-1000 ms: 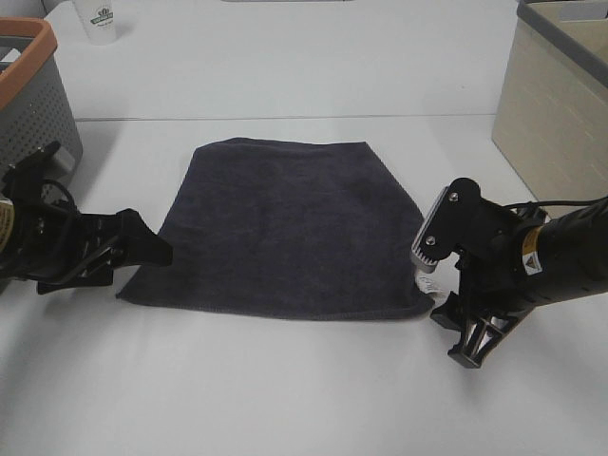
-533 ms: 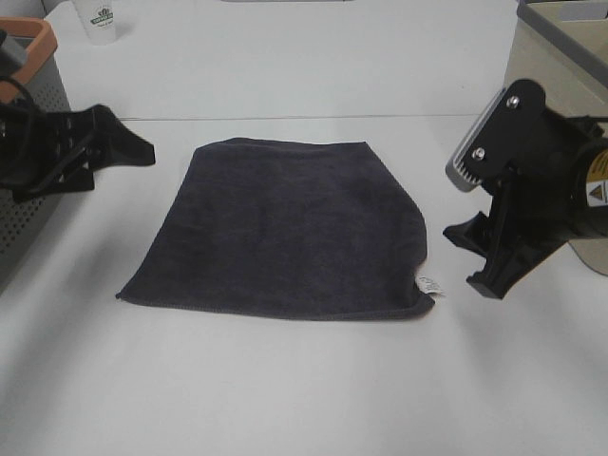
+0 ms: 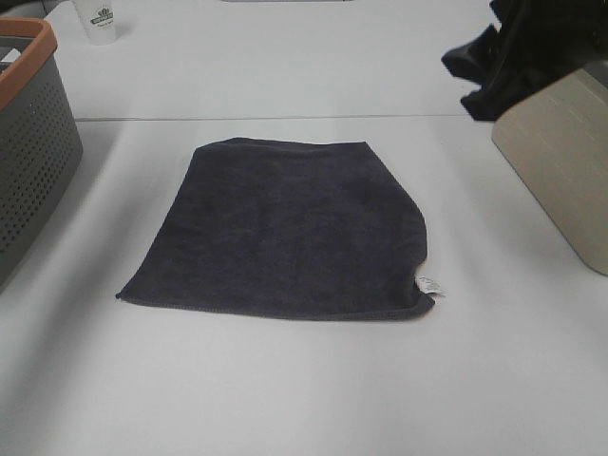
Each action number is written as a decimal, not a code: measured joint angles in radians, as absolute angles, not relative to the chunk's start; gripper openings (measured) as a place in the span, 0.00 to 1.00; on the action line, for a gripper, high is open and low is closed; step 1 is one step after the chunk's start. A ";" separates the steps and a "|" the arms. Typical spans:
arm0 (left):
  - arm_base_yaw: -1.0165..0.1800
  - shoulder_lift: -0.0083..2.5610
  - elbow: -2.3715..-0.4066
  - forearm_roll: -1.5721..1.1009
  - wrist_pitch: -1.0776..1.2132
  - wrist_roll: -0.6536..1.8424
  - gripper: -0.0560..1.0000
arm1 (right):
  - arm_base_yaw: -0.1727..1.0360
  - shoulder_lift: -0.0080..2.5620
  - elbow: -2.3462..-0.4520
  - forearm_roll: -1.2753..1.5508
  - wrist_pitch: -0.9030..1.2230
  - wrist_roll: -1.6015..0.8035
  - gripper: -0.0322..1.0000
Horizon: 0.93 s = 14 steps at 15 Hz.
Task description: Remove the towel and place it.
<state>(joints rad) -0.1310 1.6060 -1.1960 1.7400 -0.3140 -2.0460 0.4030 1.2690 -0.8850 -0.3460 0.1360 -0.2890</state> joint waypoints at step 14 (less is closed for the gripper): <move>0.017 1.584 -1.570 0.051 0.612 -0.017 0.70 | 0.403 1.274 -1.219 -0.977 0.556 0.784 0.64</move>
<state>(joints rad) 0.0170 1.5840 -1.5700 0.0510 0.6120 -0.0170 0.4030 1.2740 -1.2190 -0.9770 0.5560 0.7840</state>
